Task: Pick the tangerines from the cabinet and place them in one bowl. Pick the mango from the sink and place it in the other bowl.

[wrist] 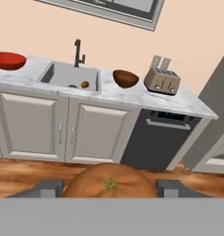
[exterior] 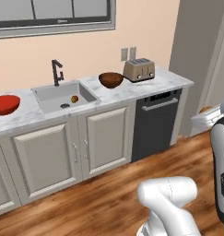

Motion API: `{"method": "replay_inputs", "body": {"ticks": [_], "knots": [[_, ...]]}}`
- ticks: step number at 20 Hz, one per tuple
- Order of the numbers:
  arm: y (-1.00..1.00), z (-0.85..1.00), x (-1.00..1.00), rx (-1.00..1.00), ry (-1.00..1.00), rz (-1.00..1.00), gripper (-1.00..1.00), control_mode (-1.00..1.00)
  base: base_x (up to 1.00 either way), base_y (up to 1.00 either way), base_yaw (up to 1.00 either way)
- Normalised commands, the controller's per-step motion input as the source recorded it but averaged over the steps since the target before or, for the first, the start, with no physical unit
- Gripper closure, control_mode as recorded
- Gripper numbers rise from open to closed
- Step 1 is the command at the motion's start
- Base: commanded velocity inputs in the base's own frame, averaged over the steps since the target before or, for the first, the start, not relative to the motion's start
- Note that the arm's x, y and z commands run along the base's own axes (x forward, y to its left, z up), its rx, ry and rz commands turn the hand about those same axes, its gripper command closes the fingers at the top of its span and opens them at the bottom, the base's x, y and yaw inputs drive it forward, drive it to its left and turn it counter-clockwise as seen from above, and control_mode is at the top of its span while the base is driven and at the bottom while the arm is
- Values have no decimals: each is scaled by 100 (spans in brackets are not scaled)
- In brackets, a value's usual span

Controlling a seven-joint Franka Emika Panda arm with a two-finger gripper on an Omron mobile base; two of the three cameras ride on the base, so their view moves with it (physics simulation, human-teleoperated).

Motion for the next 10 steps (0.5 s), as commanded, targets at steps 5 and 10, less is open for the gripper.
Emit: {"method": "replay_inputs", "body": {"ticks": [5, 10], "knots": [[0, 0, 0, 0, 0, 0, 100, 100, 23, 0, 11], [0, 0, 0, 0, 0, 0, 100, 100, 34, -6, 8]]}}
